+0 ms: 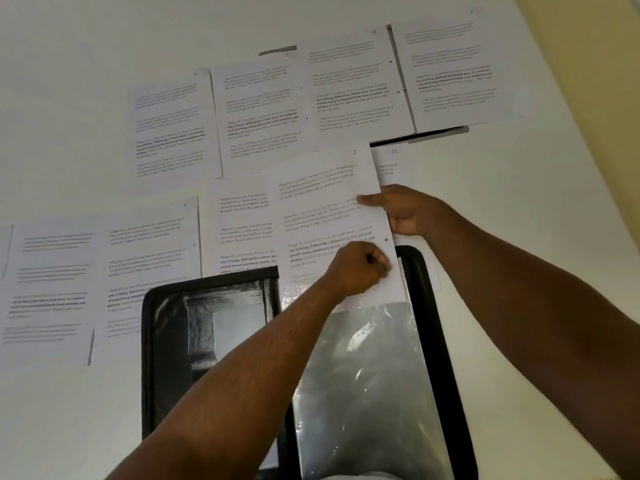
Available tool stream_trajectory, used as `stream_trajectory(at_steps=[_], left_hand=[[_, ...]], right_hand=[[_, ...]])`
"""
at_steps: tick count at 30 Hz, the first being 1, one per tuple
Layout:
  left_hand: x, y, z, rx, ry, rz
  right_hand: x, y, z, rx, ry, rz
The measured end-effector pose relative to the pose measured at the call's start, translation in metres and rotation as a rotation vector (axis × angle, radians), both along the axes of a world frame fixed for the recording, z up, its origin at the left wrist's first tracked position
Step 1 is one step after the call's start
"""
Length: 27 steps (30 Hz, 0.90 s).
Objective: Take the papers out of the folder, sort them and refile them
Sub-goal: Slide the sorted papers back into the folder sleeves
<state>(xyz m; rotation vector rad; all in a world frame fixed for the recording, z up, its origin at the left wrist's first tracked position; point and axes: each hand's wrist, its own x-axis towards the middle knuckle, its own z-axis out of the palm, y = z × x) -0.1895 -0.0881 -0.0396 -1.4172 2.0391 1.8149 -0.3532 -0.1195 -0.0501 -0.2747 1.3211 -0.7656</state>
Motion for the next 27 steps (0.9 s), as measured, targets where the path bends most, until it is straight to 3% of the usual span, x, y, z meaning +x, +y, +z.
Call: stream_trajectory(at_steps=[2, 4, 9, 17, 19, 24, 27], left_hand=[[-0.001, 0.001, 0.001, 0.007, 0.013, 0.048], [-0.001, 0.001, 0.003, 0.007, 0.032, 0.077], [-0.003, 0.000, 0.006, 0.057, 0.038, 0.152], [-0.004, 0.001, 0.000, -0.028, 0.030, 0.108], [-0.004, 0.001, -0.002, -0.060, 0.032, 0.124], [-0.007, 0.000, -0.002, 0.007, 0.061, 0.169], [-0.010, -0.001, -0.001, -0.014, 0.039, 0.156]], right_hand=[[0.004, -0.002, -0.004, 0.007, -0.038, -0.155], [0.007, -0.003, -0.008, 0.009, -0.017, -0.166], [0.002, 0.008, -0.007, 0.018, 0.145, 0.184], [-0.015, 0.016, -0.003, 0.108, 0.250, 0.543], [-0.013, 0.014, -0.002, 0.087, 0.277, 0.515], [-0.002, 0.010, -0.004, 0.035, 0.228, 0.193], [0.002, 0.013, -0.002, 0.049, 0.273, 0.334]])
